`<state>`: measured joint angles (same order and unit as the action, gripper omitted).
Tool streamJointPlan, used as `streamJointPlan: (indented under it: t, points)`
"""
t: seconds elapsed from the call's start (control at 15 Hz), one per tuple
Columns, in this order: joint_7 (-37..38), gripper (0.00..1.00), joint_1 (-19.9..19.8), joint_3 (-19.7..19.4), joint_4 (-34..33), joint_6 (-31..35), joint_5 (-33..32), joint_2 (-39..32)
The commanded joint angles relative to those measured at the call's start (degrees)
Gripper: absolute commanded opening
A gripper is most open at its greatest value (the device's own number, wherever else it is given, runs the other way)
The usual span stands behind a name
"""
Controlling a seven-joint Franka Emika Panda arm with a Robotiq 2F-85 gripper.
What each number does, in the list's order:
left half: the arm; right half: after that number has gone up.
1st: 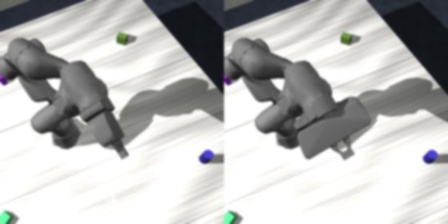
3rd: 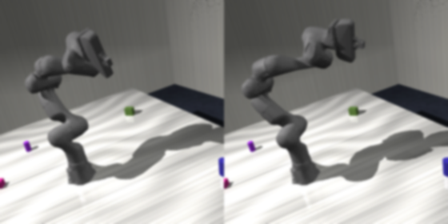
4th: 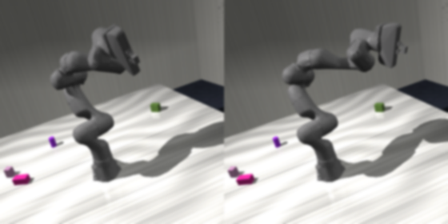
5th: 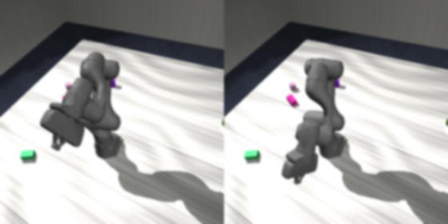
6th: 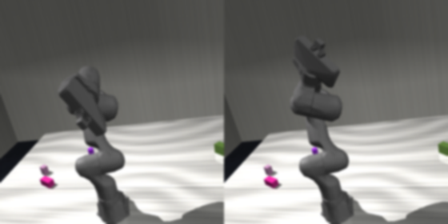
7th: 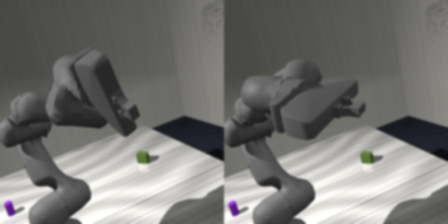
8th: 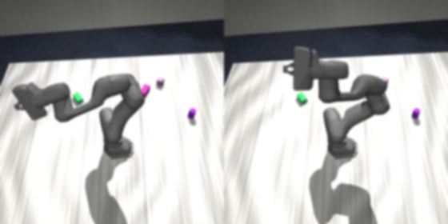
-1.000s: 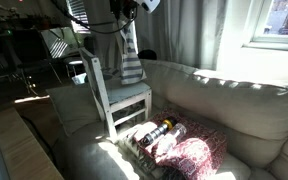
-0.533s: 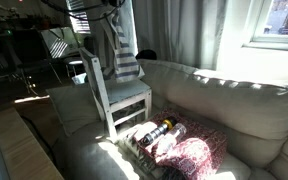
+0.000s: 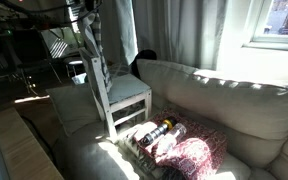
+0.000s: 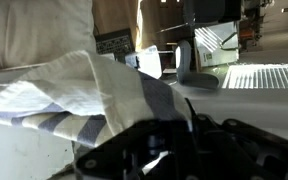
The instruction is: Hang the towel on the chair
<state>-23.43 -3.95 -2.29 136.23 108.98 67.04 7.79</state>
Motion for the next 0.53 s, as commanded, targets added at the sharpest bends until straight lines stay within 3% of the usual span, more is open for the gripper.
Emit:
streamJointPlan:
  t: [0.0, 0.07, 0.47]
  points:
    - [4.7, 0.01, 1.4, 0.9, 4.7, -2.6, -0.4, 4.1]
    - [1.9, 0.03, 0.9, 0.4, 1.9, -1.5, -0.1, 1.2]
    - [3.3, 0.01, 1.6, 1.0, 3.4, -1.7, -0.1, 2.6]
